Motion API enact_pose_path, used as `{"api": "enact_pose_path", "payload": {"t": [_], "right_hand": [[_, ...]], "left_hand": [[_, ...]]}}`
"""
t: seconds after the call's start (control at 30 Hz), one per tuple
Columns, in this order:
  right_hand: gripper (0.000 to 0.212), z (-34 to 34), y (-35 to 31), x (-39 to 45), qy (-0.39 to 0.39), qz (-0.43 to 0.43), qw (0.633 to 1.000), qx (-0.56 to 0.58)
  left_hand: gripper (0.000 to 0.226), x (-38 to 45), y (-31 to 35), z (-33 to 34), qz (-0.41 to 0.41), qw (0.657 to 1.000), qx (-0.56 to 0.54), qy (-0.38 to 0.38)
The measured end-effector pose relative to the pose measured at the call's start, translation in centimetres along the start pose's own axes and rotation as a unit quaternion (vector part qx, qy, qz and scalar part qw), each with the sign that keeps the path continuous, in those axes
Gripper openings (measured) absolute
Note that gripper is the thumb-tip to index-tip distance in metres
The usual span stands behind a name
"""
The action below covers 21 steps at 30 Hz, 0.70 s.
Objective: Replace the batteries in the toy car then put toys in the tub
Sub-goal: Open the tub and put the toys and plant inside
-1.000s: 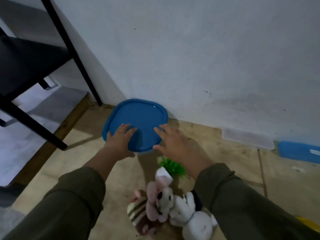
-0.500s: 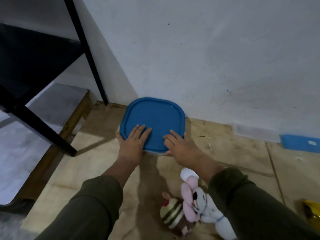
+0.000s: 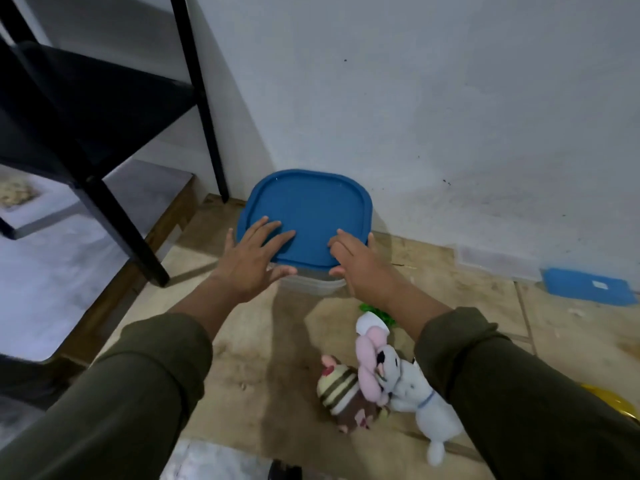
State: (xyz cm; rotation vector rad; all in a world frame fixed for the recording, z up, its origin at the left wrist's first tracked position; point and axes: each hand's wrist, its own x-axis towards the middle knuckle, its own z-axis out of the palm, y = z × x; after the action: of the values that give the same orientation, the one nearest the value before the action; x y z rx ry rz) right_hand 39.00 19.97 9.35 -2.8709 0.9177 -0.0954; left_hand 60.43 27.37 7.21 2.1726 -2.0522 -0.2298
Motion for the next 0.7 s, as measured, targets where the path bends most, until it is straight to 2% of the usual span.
{"api": "enact_pose_path", "payload": {"t": [0.2, 0.33, 0.53, 0.7], "right_hand": [[0.029, 0.3, -5.0, -4.0, 0.057, -0.056, 0.997, 0.021], [0.038, 1.4, -9.4, -7.6, 0.035, -0.073, 0.996, 0.049], [0.037, 5.2, -15.6, -11.5, -0.024, -0.089, 0.994, 0.064], [0.029, 8.4, -19.0, -12.4, -0.113, -0.066, 0.990, 0.055]], "left_hand": [[0.101, -8.4, -0.5, -1.0, -0.014, 0.999, 0.009, 0.035], [0.095, -15.4, -0.2, -0.1, -0.025, 0.998, -0.015, 0.052], [0.098, -23.9, -0.6, 2.2, -0.078, 0.996, -0.034, 0.006], [0.063, -27.1, -1.2, 4.5, -0.151, 0.982, -0.075, -0.079]]}}
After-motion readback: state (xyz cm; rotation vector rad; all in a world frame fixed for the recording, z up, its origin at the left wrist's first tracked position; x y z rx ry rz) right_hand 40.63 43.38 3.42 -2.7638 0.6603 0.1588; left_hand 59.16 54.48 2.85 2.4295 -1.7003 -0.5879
